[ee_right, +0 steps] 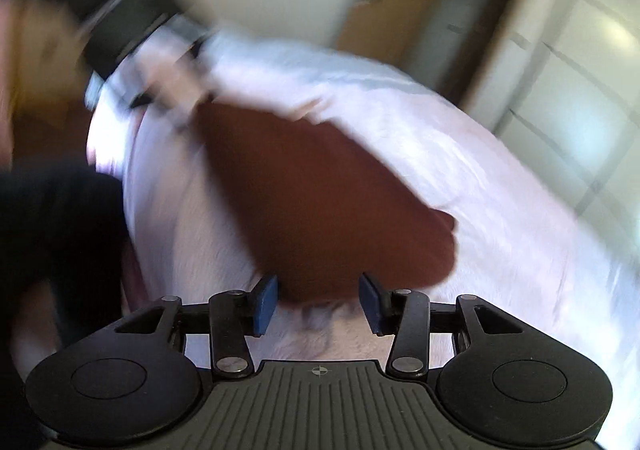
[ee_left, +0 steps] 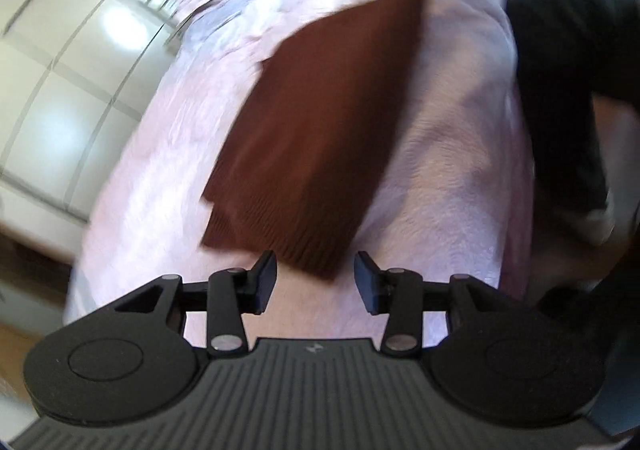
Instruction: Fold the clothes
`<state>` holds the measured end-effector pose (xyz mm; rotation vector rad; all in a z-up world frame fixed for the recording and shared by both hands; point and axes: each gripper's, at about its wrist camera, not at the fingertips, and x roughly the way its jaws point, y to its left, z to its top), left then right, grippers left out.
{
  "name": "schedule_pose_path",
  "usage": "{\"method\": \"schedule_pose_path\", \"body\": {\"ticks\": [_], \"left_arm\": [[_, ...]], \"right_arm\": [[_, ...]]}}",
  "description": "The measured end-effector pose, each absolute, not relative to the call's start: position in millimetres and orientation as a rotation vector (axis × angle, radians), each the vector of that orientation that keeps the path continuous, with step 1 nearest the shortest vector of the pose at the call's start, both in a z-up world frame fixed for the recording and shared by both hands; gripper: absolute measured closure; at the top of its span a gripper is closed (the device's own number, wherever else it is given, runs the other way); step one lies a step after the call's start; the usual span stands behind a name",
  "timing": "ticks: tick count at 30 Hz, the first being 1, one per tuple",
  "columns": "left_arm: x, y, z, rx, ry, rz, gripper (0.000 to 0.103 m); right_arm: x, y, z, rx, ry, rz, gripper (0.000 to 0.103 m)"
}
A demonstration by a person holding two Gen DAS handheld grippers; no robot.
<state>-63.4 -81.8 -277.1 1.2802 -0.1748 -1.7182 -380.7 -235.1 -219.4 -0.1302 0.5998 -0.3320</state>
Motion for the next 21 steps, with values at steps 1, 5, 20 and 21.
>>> {"method": "schedule_pose_path", "body": {"ticks": [1,5,20,21], "left_arm": [[-57,-89,-264,1.239,-0.127,-1.710,0.063],[-34,-125,-234,1.068,0.019,-1.678,0.059],[23,-296,-259,0.855,0.496,-1.890,0.090],[26,-288,-256,0.821,0.478,-1.898,0.094]], "right_arm": [[-385,-246,-214,-0.050,0.550,-0.357,0.050],[-386,-300,-204,0.260,0.394,-0.448,0.041],[-353,-440,-263,0.926,0.364,-0.516,0.080],[-354,-441,-262,0.926,0.362,-0.521,0.084]]}}
